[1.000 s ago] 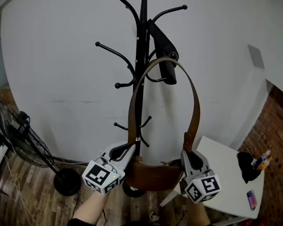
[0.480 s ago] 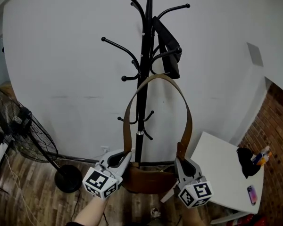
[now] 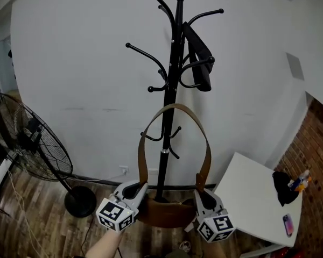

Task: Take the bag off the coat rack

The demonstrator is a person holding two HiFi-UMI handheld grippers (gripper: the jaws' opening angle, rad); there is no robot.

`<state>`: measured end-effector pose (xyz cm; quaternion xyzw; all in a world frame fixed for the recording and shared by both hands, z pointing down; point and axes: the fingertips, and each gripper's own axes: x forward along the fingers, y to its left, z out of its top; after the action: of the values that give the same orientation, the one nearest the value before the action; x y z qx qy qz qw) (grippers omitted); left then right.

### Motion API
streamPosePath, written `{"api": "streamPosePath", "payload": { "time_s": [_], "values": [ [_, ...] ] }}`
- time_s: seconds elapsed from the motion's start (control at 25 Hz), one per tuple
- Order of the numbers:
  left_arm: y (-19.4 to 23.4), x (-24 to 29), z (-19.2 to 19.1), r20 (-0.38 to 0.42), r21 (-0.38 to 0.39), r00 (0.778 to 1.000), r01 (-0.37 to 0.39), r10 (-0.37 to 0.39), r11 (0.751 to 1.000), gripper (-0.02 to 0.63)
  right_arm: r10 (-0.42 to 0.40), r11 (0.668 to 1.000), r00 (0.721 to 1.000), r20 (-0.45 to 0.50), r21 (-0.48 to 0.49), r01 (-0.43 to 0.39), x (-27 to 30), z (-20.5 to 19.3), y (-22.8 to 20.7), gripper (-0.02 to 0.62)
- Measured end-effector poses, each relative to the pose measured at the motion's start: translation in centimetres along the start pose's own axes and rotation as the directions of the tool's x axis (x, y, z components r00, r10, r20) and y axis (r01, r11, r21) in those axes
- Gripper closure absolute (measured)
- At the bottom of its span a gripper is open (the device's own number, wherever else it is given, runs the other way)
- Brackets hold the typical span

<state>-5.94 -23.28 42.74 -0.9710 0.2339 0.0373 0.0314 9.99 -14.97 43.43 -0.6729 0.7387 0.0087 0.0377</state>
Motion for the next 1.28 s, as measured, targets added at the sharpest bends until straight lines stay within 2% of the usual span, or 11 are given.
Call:
{"api": "streamPosePath", "payload": {
  "time_s": [0.48, 1.28],
  "values": [
    [-1.6, -1.1, -2.8, -0.055, -0.038, 0.994, -0.095, 0.093, 0.995, 0.588, 0.084, 0.996, 0.994, -0.07, 0.016, -0.083, -0.9, -2.9, 0.1, 0.558],
    [-10.6, -3.1, -6.1, -0.14, -0.093, 0.967, -0.228, 0.214, 0.969, 0.588, 0.205, 0.979, 0.962, -0.181, 0.034, -0.203, -8.2, -6.2, -2.7, 0.558]
  ]
}}
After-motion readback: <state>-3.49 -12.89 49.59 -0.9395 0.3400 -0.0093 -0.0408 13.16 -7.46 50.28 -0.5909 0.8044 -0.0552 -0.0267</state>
